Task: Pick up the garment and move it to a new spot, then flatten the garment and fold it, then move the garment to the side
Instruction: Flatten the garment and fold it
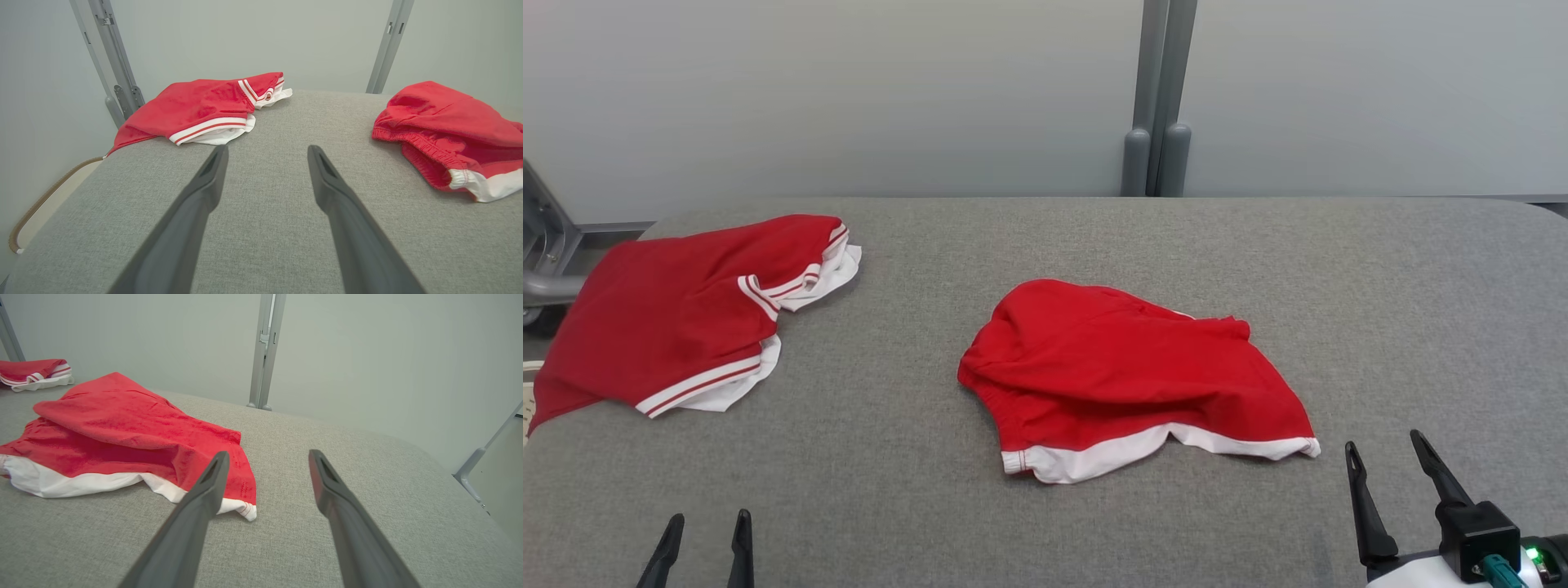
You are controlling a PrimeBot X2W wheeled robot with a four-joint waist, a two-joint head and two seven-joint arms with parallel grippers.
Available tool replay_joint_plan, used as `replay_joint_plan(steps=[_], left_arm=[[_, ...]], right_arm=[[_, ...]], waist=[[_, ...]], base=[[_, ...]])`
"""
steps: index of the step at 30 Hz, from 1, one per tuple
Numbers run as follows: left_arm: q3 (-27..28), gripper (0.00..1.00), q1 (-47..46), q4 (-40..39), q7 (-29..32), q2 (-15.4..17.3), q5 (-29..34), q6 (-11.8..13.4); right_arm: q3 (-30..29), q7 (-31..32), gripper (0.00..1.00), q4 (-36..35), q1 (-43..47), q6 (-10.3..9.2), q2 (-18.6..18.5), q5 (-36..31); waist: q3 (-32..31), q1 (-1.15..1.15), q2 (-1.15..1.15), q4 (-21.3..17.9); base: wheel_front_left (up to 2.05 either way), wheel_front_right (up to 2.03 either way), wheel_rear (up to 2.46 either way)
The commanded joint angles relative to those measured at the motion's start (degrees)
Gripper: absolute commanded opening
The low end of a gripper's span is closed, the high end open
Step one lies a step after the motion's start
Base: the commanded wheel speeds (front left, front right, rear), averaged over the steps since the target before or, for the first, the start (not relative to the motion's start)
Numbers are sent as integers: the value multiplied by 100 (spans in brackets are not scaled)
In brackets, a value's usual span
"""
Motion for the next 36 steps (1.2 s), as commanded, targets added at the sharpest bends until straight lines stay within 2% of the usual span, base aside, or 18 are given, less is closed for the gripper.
replay_joint_plan(steps=[1,7,10,11,13,17,19,21,24,26,31,36], left_arm=[[13,100,67,-5,-16,-51,93,-28],[-268,100,-67,-3,-16,-39,20,-33],[-597,100,-202,119,-16,41,7,-33],[-845,100,-339,206,143,69,-135,-34],[-1031,100,-473,198,516,83,-310,-31],[-1356,100,-676,-80,1612,74,-610,-21],[-1512,100,-784,-386,2273,-39,-824,-9],[-1633,100,-937,-729,2877,12,-890,31],[-1788,100,-1118,-1158,3589,-113,-1138,91],[-1851,100,-1289,-1307,4016,-48,-1175,162],[-1978,100,-1675,-1426,4600,-149,-1166,352],[-2211,100,-1979,-1376,4927,-224,-1112,363]], right_arm=[[-16,-20,100,24,9,-2,-16,5],[-37,-20,100,181,-100,-2,-18,-28],[-102,-19,100,567,-254,-1,-18,-151],[-53,56,100,928,-406,-1,-13,-231],[111,281,100,1163,-659,-2,-92,-261],[564,1220,100,1354,-989,-2,-388,35],[778,1781,100,1191,-1127,-2,-597,248],[973,2379,100,934,-1273,-2,-868,489],[1203,3201,100,518,-1491,-2,-1219,848],[1376,3740,100,314,-1630,-2,-1417,1109],[1738,4797,100,-29,-1885,-4,-1813,1722],[1815,5214,100,-258,-1995,-4,-2064,2013]], waist=[[-11,0,49,-22],[38,0,49,-46],[114,0,49,-28],[161,0,49,-9],[223,0,49,1],[330,0,49,47],[405,0,49,97],[513,0,49,117],[717,0,49,125],[872,0,49,120],[1210,0,49,110],[1513,0,49,107]], base=[[0,0,0],[0,0,0],[0,0,0],[0,0,0],[0,0,0],[0,0,0],[0,0,0],[0,0,0],[0,0,0],[0,0,0],[0,0,0],[0,0,0]])
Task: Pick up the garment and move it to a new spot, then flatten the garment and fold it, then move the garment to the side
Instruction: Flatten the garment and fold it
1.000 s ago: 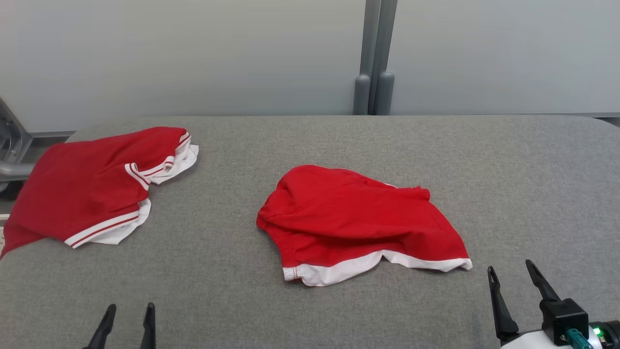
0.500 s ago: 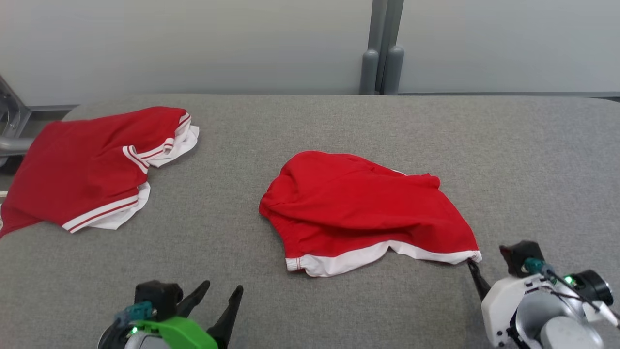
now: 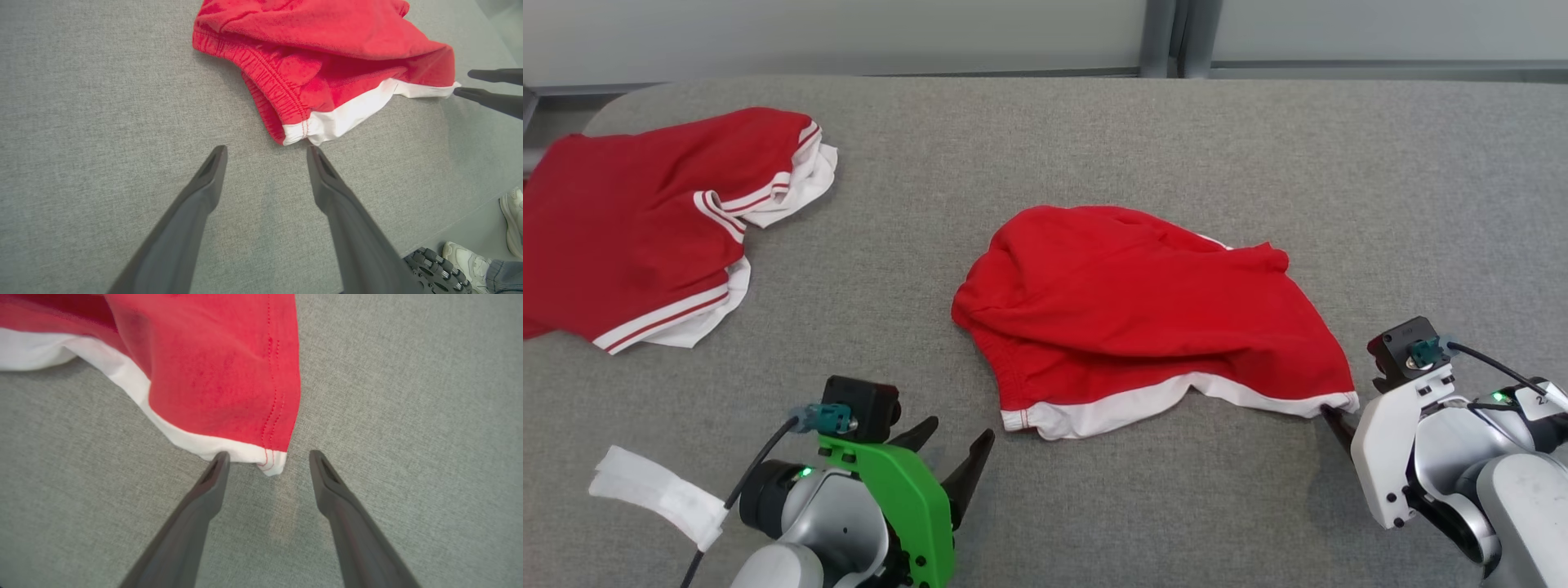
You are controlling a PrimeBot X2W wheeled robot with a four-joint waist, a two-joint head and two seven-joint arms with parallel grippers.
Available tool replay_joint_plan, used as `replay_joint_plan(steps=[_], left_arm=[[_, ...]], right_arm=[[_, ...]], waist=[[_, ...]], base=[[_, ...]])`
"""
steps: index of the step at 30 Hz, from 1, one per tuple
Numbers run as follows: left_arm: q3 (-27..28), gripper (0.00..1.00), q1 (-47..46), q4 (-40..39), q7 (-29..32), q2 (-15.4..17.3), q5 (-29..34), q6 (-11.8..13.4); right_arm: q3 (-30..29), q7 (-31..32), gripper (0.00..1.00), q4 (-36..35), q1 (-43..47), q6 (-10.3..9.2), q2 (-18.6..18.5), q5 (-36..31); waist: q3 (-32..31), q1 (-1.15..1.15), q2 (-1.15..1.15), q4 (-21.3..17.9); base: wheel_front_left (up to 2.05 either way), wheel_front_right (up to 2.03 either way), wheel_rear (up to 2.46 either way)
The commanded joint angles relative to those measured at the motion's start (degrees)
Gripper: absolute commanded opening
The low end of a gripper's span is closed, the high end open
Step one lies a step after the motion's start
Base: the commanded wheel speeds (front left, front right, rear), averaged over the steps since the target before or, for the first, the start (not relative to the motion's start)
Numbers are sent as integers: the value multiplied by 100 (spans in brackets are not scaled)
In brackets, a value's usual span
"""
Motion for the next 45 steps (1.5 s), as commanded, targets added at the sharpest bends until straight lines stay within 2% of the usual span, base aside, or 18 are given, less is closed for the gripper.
replay_joint_plan(steps=[1,8,19,20,21,22,23,28,32,39,42,45], left_arm=[[-43,100,-157,14,61,-26,26,-8],[-272,100,-446,157,187,-126,106,-56],[-423,100,-732,624,58,-198,109,-134],[-442,90,-778,670,50,-203,107,-151],[-459,53,-807,712,33,-220,77,-165],[-511,42,-821,748,32,-211,62,-203],[-550,0,-837,774,3,-195,59,-218],[-539,0,-928,737,-80,-97,-112,-299],[-469,0,-811,301,78,124,-360,-331],[22,0,-398,-1505,799,915,-1210,-346],[421,0,-415,-2375,1246,1264,-1666,-201],[901,0,-771,-2926,1690,1586,-2039,17]], right_arm=[[-13,30,100,-56,-115,-8,-36,52],[108,110,100,-71,-289,-7,-4,91],[196,11,100,145,-437,-8,125,97],[206,32,100,188,-454,-9,148,119],[256,39,100,206,-476,-8,153,133],[269,-36,55,219,-506,-8,185,171],[240,-77,0,246,-532,-9,226,204],[247,-166,0,238,-560,-8,136,569],[224,-137,0,-101,-484,-8,22,1101],[-250,255,0,-1481,-230,-4,-465,2192],[-682,460,0,-2246,-282,-4,-682,2578],[-1117,710,0,-2717,-652,-3,-836,2811]], waist=[[254,0,49,-10],[547,0,49,-116],[805,0,49,-255],[819,0,49,-268],[827,0,49,-274],[828,0,49,-281],[821,0,49,-286],[686,0,49,-279],[543,0,49,-315],[325,0,49,-444],[329,0,49,-471],[557,0,49,-522]], base=[[0,0,0],[0,0,0],[0,0,0],[0,0,0],[0,0,0],[0,0,0],[0,0,0],[0,0,0],[0,0,0],[0,0,0],[0,0,0],[0,0,0]])
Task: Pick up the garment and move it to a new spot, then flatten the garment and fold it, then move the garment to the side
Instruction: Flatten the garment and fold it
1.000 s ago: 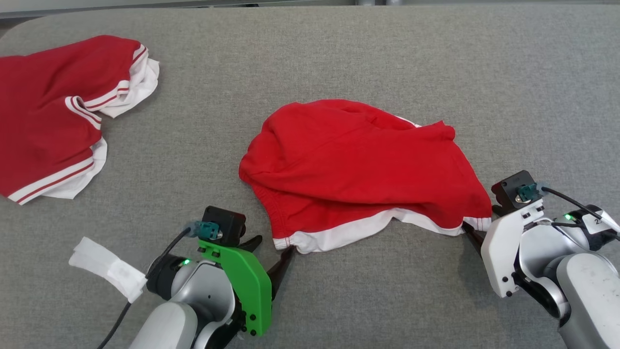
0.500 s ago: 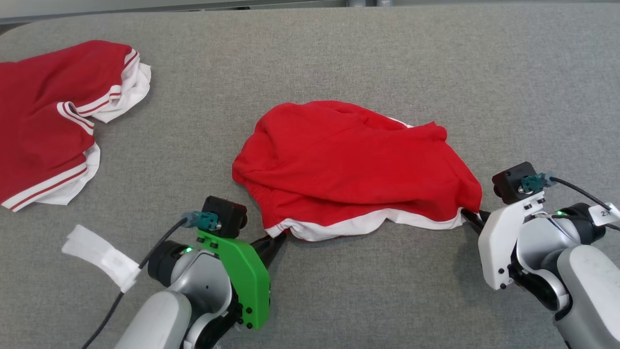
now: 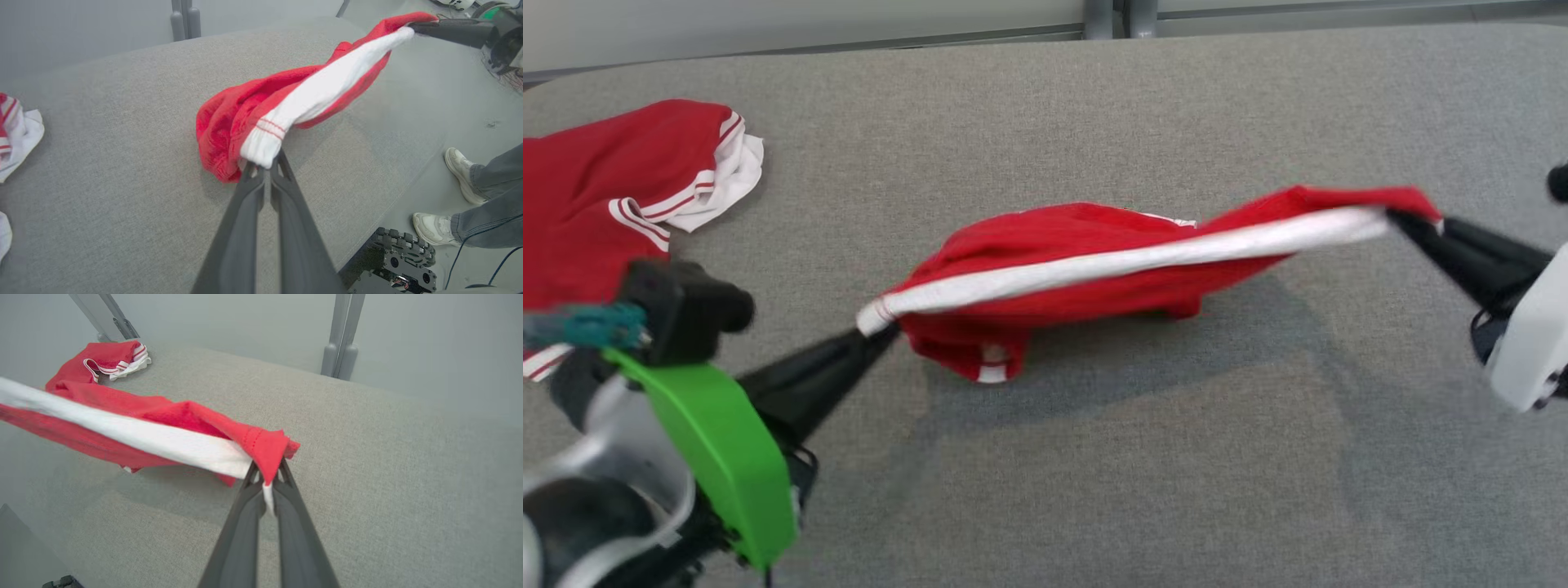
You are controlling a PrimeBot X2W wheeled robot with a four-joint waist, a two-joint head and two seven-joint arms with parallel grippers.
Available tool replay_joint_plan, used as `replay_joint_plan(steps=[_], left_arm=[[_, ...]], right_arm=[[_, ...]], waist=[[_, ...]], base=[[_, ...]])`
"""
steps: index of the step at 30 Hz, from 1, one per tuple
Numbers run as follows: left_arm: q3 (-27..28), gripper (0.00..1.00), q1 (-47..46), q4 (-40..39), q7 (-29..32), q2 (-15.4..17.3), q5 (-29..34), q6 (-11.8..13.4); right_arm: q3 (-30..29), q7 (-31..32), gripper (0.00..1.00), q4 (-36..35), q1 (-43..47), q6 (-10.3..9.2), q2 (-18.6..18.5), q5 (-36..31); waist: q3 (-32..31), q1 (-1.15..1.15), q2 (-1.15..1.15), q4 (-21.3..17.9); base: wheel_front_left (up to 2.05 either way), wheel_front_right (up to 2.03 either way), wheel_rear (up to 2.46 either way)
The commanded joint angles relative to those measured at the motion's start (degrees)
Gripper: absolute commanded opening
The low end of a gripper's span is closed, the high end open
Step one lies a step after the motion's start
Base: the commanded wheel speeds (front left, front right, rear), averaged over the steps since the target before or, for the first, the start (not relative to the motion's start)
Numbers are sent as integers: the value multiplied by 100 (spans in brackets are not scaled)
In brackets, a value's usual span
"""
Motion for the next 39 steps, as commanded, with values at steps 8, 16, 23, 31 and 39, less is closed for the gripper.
replay_joint_plan(steps=[8,16,23,31,39], left_arm=[[581,0,-2906,1261,817,485,-357,81],[58,0,-5588,3213,173,170,383,-268],[-938,0,-7451,5090,-2569,-262,1010,-361],[-2401,0,-7329,6114,-4973,82,673,-359],[-3657,0,-6123,6197,-6164,656,-239,-360]], right_arm=[[-148,322,0,547,-2803,-4,129,-286],[438,-306,0,2264,-5680,-3,1052,-1734],[-103,-2627,0,4574,-7816,1,2402,-3925],[-68,-4216,0,5982,-7737,1,2767,-4395],[503,-4755,0,5966,-6022,0,2482,-3694]], waist=[[1086,0,49,115],[2063,0,49,313],[2620,0,49,555],[2703,0,49,503],[2269,0,49,358]], base=[[0,0,0],[0,0,0],[0,0,0],[0,0,0],[0,0,0]])
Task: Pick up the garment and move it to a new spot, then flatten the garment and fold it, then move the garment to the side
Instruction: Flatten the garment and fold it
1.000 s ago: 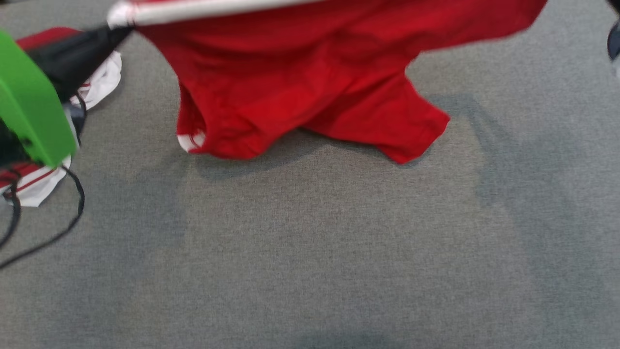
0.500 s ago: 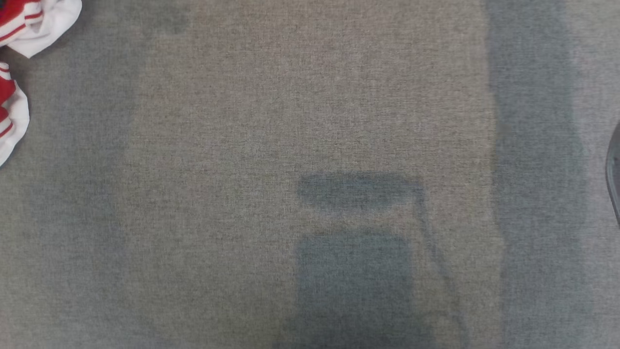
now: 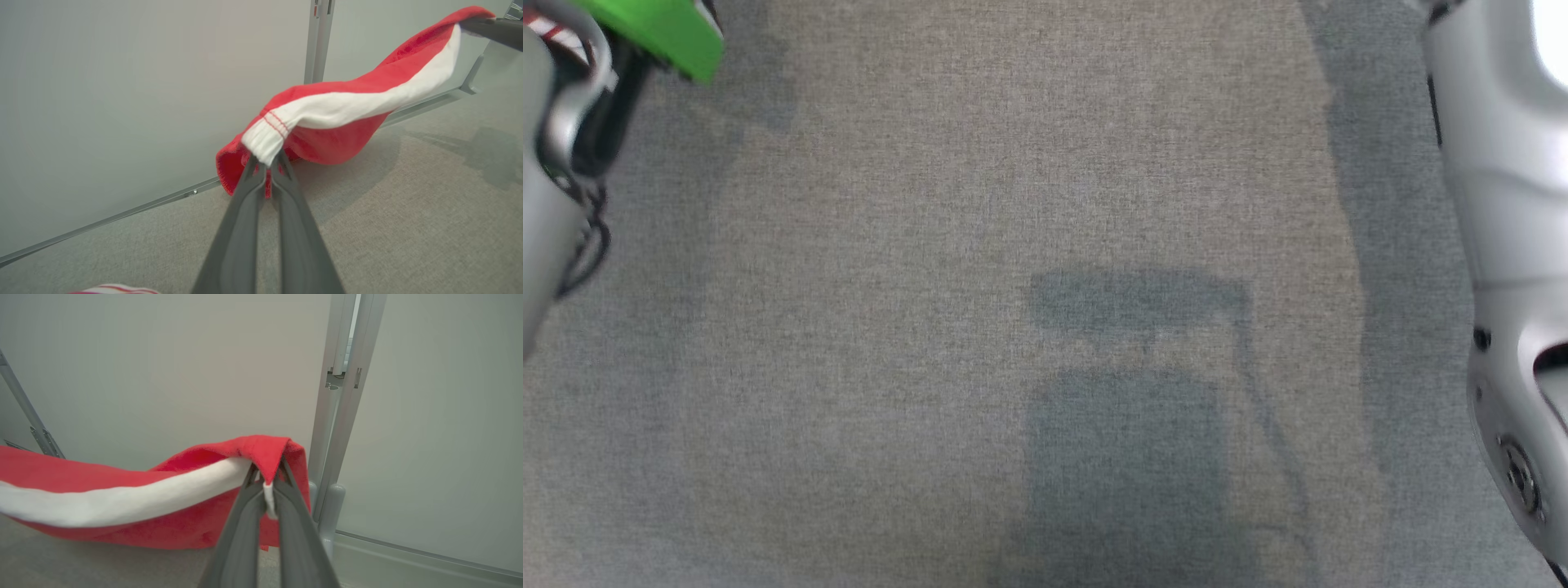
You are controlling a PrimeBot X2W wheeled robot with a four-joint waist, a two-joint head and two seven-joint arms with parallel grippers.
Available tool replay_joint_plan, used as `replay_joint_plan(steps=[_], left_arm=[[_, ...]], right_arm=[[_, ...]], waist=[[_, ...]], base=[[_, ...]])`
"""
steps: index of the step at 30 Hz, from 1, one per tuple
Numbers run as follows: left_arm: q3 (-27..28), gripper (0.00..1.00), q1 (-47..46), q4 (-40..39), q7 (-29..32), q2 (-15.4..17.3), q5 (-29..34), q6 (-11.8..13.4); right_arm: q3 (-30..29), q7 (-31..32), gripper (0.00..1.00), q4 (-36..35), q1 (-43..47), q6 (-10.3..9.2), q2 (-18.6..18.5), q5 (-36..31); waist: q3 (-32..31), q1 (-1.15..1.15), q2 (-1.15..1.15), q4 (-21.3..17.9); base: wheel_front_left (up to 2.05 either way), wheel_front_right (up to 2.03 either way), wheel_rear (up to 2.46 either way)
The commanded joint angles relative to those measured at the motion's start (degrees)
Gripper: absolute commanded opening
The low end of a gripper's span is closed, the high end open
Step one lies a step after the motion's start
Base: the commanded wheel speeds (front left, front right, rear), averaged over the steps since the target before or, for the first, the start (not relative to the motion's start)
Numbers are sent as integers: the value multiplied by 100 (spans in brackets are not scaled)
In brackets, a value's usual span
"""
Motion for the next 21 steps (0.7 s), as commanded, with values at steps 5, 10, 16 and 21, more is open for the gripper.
replay_joint_plan(steps=[5,10,16,21], left_arm=[[-595,0,1215,-467,-265,549,-409,6],[-747,0,2374,-1073,-327,915,-707,90],[-857,0,3673,-1999,-364,1089,-879,675],[-1104,0,5072,-3008,-376,1132,-1017,1402]], right_arm=[[483,195,0,-793,1796,-2,-615,702],[446,772,0,-2039,3512,-6,-1226,1294],[190,1610,0,-3410,5430,-9,-1687,1821],[-132,2294,0,-4771,7299,-6,-1910,2282]], waist=[[-834,0,49,-195],[-1502,0,49,-166],[-2070,0,49,-73],[-2447,0,49,-14]], base=[[0,0,0],[0,0,0],[0,0,0],[0,0,0]])
